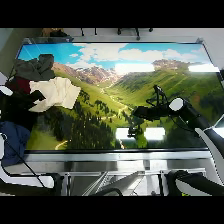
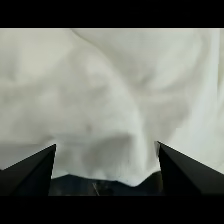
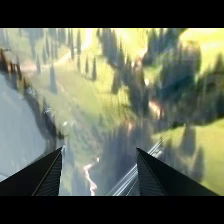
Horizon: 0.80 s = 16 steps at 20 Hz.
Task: Fold the shirts.
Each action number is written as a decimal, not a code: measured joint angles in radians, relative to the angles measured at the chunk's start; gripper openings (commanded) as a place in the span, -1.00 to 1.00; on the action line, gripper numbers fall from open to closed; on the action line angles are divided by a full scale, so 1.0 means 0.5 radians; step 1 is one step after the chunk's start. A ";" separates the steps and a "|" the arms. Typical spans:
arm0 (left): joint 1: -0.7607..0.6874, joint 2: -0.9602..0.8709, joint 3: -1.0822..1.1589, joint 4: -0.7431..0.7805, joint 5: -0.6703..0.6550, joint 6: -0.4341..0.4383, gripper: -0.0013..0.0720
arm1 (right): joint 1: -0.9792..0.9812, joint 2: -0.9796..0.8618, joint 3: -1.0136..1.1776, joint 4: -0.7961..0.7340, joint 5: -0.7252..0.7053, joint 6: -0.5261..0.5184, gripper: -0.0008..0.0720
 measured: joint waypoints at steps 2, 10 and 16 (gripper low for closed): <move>0.043 -0.002 0.093 0.000 -0.208 0.019 0.94 | 0.000 0.000 0.000 0.000 0.007 0.000 0.41; 0.052 -0.058 -0.153 -0.011 -0.166 0.033 0.94 | 0.000 0.000 0.000 0.000 0.012 0.000 0.41; -0.057 -0.176 0.004 -0.016 0.113 0.033 -0.94 | 0.000 0.000 0.000 0.008 0.014 0.000 0.41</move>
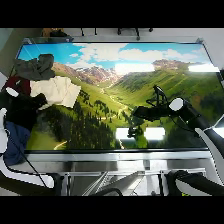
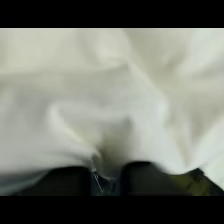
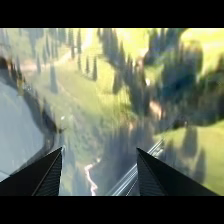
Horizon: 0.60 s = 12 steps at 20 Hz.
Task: Fold the shirts.
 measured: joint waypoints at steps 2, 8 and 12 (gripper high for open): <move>-0.016 -0.017 0.097 0.002 -0.001 0.000 -0.94 | -0.001 0.000 0.000 0.001 0.005 0.000 0.41; -0.184 0.116 0.433 -0.063 -0.235 0.040 -0.94 | -0.002 0.000 0.002 0.007 0.025 0.000 0.41; -0.472 0.390 0.847 -0.440 -0.331 0.214 -0.94 | -0.045 0.041 0.027 0.006 0.137 -0.001 0.41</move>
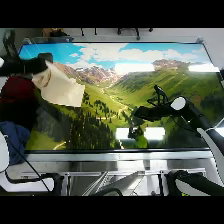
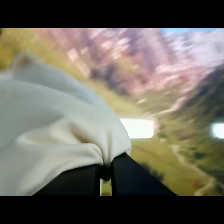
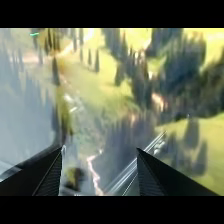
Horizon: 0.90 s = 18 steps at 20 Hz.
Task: Fold the shirts.
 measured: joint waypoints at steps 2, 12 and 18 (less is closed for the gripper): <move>-0.172 0.124 0.236 -0.126 -0.024 0.040 -0.94 | -0.055 0.064 0.022 0.000 0.085 -0.009 0.41; -0.749 0.412 0.011 -0.261 -0.162 -0.057 -0.93 | -0.542 0.586 0.078 -0.006 0.410 -0.049 0.41; -0.833 0.176 -0.584 -0.275 -0.181 -0.077 0.88 | -0.697 0.556 0.079 -0.016 0.552 -0.053 0.41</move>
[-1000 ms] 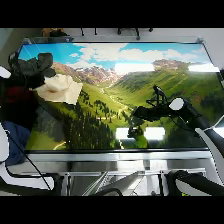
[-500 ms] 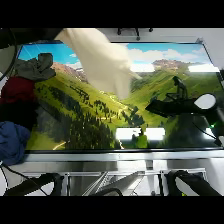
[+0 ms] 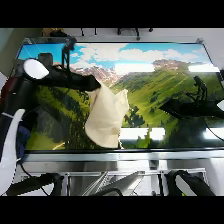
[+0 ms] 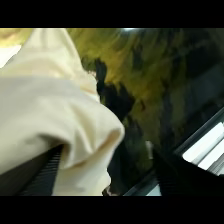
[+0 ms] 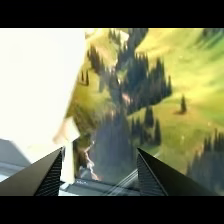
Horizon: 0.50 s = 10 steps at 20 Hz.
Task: Fold the shirts.
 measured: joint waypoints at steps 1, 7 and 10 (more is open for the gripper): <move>0.008 -0.053 -0.053 0.000 -0.022 -0.005 0.88 | -0.007 -0.024 0.000 -0.002 0.006 -0.002 0.41; 0.207 -0.051 -0.266 0.062 -0.414 0.034 0.88 | -0.021 -0.273 0.000 0.090 0.015 -0.192 0.41; 0.323 0.204 -0.555 0.278 -0.518 -0.011 0.88 | -0.021 -0.482 0.000 0.258 -0.042 -0.408 0.41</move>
